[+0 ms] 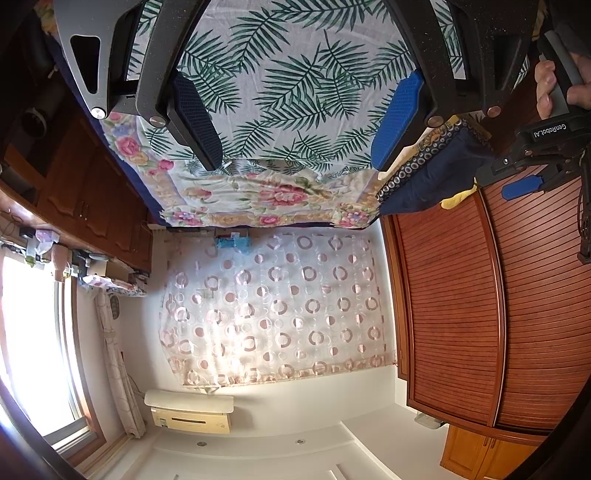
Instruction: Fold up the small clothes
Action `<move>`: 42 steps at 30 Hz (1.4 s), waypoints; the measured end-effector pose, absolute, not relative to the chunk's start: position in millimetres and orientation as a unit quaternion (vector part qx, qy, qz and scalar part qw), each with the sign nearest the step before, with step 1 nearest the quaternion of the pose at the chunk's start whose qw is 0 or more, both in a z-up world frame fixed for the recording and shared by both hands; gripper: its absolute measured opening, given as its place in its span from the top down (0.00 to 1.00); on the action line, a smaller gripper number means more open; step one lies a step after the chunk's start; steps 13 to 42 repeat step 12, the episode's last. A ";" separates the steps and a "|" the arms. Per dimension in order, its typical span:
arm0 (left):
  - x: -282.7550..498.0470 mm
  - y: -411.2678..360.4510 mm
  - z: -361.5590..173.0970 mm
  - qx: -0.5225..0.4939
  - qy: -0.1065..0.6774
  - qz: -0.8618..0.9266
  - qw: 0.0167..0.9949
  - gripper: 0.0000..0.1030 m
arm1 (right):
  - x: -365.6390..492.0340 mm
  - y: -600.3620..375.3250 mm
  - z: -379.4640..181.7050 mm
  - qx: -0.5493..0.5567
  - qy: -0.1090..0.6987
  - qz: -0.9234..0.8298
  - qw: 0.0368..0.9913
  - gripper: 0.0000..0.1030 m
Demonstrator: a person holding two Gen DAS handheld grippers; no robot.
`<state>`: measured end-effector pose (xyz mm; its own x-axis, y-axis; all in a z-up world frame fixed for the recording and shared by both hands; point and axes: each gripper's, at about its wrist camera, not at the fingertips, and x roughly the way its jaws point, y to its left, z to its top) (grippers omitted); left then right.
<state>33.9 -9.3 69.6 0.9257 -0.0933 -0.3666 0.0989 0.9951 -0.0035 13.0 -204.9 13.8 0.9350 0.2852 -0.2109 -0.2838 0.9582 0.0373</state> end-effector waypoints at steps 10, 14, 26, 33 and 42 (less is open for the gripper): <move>34.0 -10.2 70.1 0.007 0.187 -0.049 0.981 0.18 | 13.6 -205.0 13.5 0.003 0.107 0.145 0.984 0.18; 34.0 -9.9 70.2 0.007 0.187 -0.049 0.981 0.18 | 13.4 -205.1 13.3 0.003 0.107 0.145 0.984 0.18; 34.0 -9.9 70.2 0.007 0.187 -0.049 0.981 0.18 | 13.4 -205.1 13.3 0.003 0.107 0.145 0.984 0.18; 34.0 -9.9 70.2 0.007 0.187 -0.049 0.981 0.18 | 13.4 -205.1 13.3 0.003 0.107 0.145 0.984 0.18; 34.0 -9.9 70.2 0.007 0.187 -0.049 0.981 0.18 | 13.4 -205.1 13.3 0.003 0.107 0.145 0.984 0.18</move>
